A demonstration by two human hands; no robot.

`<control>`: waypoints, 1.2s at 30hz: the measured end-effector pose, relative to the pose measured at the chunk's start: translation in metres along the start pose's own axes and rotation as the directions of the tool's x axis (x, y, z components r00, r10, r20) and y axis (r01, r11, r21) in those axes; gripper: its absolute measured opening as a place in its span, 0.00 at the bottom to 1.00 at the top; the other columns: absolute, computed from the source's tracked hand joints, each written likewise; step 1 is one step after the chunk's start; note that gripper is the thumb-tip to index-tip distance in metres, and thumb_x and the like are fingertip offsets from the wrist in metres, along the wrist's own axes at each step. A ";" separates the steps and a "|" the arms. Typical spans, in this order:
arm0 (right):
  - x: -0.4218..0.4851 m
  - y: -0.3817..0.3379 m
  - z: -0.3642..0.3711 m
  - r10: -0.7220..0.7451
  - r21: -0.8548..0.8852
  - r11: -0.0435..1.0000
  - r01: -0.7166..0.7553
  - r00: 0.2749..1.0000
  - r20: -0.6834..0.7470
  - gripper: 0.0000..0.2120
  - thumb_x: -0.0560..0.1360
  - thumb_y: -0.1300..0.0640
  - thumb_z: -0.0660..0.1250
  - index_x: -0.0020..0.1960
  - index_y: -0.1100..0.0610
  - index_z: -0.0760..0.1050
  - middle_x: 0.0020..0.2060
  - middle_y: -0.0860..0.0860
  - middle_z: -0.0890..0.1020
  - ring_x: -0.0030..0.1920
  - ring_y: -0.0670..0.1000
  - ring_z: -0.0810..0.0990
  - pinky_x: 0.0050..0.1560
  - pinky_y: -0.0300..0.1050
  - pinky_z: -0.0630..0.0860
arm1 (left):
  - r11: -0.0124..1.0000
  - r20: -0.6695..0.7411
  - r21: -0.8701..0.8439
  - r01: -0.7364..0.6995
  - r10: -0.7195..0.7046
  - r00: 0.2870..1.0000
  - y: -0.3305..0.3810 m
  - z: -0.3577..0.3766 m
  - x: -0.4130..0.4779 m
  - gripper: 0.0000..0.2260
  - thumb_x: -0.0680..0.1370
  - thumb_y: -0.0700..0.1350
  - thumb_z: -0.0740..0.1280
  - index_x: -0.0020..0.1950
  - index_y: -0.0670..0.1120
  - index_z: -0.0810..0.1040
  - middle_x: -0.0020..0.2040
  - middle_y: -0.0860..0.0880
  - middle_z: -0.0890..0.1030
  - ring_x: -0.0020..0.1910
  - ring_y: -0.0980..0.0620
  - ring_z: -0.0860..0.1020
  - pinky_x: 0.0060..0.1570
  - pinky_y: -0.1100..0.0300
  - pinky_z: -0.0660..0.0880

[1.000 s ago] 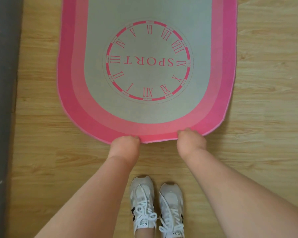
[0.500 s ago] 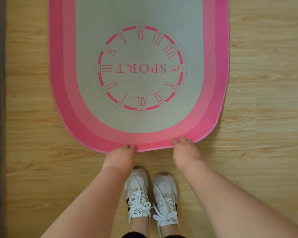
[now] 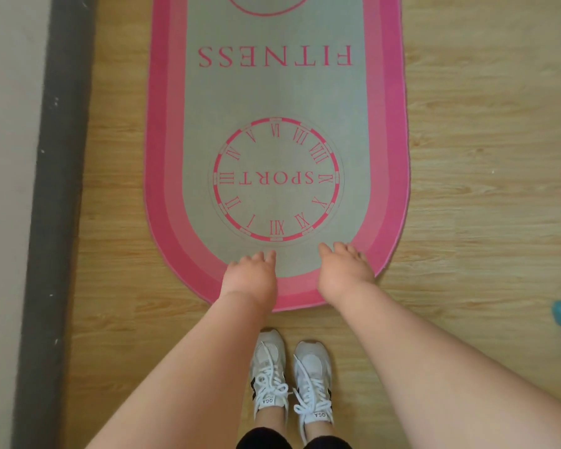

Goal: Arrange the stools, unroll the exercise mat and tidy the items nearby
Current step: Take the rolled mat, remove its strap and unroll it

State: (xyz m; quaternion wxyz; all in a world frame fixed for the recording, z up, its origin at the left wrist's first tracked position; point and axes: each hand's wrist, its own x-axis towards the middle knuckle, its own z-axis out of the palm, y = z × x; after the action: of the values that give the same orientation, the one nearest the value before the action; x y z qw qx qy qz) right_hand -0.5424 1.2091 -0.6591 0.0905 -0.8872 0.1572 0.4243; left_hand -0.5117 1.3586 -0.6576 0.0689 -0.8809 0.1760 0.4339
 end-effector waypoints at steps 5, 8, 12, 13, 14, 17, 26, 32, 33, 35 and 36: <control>-0.044 -0.005 -0.061 -0.049 -0.025 0.999 0.047 0.996 -0.079 0.34 0.74 0.57 0.63 0.77 0.51 0.54 0.73 0.54 0.63 0.75 0.56 0.56 0.76 0.55 0.50 | 1.000 -0.096 -0.004 0.002 -0.002 0.995 0.002 -0.059 -0.046 0.28 0.81 0.50 0.57 0.79 0.47 0.49 0.75 0.47 0.63 0.71 0.44 0.65 0.68 0.50 0.63; -0.078 -0.009 -0.095 -0.082 -0.078 0.994 0.071 0.986 -0.143 0.35 0.74 0.55 0.65 0.77 0.51 0.54 0.73 0.54 0.63 0.75 0.56 0.55 0.76 0.57 0.48 | 1.000 -0.151 -0.018 -0.001 -0.001 0.989 0.005 -0.091 -0.083 0.29 0.81 0.52 0.57 0.79 0.47 0.49 0.75 0.48 0.62 0.72 0.44 0.64 0.69 0.49 0.62; -0.118 -0.017 -0.133 -0.117 -0.087 0.991 0.101 0.973 -0.200 0.37 0.75 0.55 0.66 0.78 0.51 0.51 0.75 0.53 0.60 0.77 0.56 0.52 0.76 0.57 0.46 | 0.999 -0.205 -0.048 -0.005 -0.005 0.979 0.011 -0.124 -0.129 0.30 0.80 0.52 0.58 0.79 0.47 0.49 0.77 0.47 0.59 0.74 0.45 0.60 0.71 0.49 0.59; -0.130 -0.019 -0.143 -0.126 -0.085 0.990 0.111 0.969 -0.211 0.37 0.75 0.54 0.66 0.78 0.50 0.51 0.75 0.53 0.60 0.77 0.56 0.51 0.76 0.57 0.46 | 0.999 -0.213 -0.050 -0.001 -0.010 0.977 0.012 -0.133 -0.142 0.30 0.80 0.53 0.58 0.79 0.47 0.49 0.77 0.47 0.58 0.74 0.45 0.59 0.72 0.49 0.58; -0.140 -0.020 -0.150 -0.135 -0.080 0.990 0.120 0.967 -0.214 0.37 0.75 0.54 0.66 0.78 0.50 0.50 0.75 0.53 0.59 0.77 0.56 0.51 0.76 0.57 0.46 | 0.998 -0.214 -0.056 0.000 -0.012 0.977 0.014 -0.139 -0.152 0.30 0.80 0.53 0.57 0.79 0.47 0.48 0.78 0.47 0.57 0.75 0.45 0.58 0.72 0.49 0.58; -0.170 -0.023 -0.171 -0.153 -0.078 0.987 0.139 0.962 -0.226 0.37 0.76 0.54 0.65 0.79 0.50 0.49 0.76 0.54 0.57 0.77 0.56 0.50 0.76 0.57 0.45 | 1.000 -0.229 -0.026 0.005 -0.011 0.973 0.016 -0.160 -0.181 0.30 0.81 0.53 0.57 0.79 0.47 0.47 0.78 0.46 0.55 0.75 0.44 0.58 0.73 0.48 0.57; -0.247 -0.015 -0.223 -0.175 -0.096 0.983 0.154 0.944 -0.280 0.38 0.76 0.51 0.65 0.79 0.49 0.49 0.77 0.53 0.56 0.77 0.55 0.50 0.76 0.57 0.46 | 0.999 -0.305 0.039 -0.009 0.020 0.952 0.026 -0.216 -0.258 0.31 0.80 0.50 0.58 0.79 0.47 0.46 0.79 0.45 0.54 0.75 0.43 0.57 0.73 0.47 0.57; -0.283 -0.009 -0.240 -0.171 -0.087 0.985 0.152 0.940 -0.296 0.39 0.76 0.53 0.65 0.79 0.50 0.46 0.77 0.53 0.57 0.77 0.54 0.51 0.76 0.56 0.46 | 0.999 -0.313 0.036 -0.019 0.030 0.949 0.030 -0.220 -0.295 0.30 0.82 0.53 0.55 0.79 0.47 0.46 0.79 0.45 0.53 0.75 0.43 0.56 0.73 0.47 0.56; -0.289 -0.008 -0.242 -0.172 -0.085 0.985 0.153 0.939 -0.298 0.38 0.76 0.54 0.64 0.79 0.51 0.46 0.77 0.53 0.58 0.77 0.54 0.51 0.77 0.55 0.47 | 0.999 -0.308 0.041 -0.021 0.033 0.951 0.030 -0.219 -0.302 0.29 0.82 0.53 0.55 0.79 0.47 0.46 0.79 0.45 0.54 0.75 0.43 0.57 0.73 0.47 0.56; -0.300 -0.006 -0.243 -0.175 -0.093 0.984 0.154 0.939 -0.296 0.38 0.77 0.55 0.64 0.79 0.51 0.47 0.76 0.53 0.58 0.77 0.55 0.51 0.77 0.55 0.47 | 0.998 -0.302 0.057 -0.022 0.038 0.953 0.031 -0.216 -0.312 0.29 0.82 0.53 0.55 0.79 0.47 0.46 0.78 0.45 0.54 0.75 0.43 0.57 0.72 0.47 0.57; -0.304 -0.005 -0.243 -0.176 -0.096 0.983 0.154 0.941 -0.288 0.37 0.77 0.55 0.64 0.79 0.51 0.47 0.76 0.53 0.59 0.77 0.55 0.52 0.77 0.55 0.47 | 0.998 -0.292 0.065 -0.026 0.044 0.956 0.030 -0.214 -0.316 0.29 0.82 0.53 0.55 0.79 0.47 0.47 0.78 0.45 0.55 0.74 0.43 0.58 0.72 0.47 0.57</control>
State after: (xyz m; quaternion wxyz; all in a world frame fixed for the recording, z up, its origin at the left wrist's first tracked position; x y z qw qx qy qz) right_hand -0.5441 1.2039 -0.2693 0.0693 -0.9532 0.0787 0.2835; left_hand -0.5422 1.3509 -0.2764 0.0610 -0.9297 0.2131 0.2943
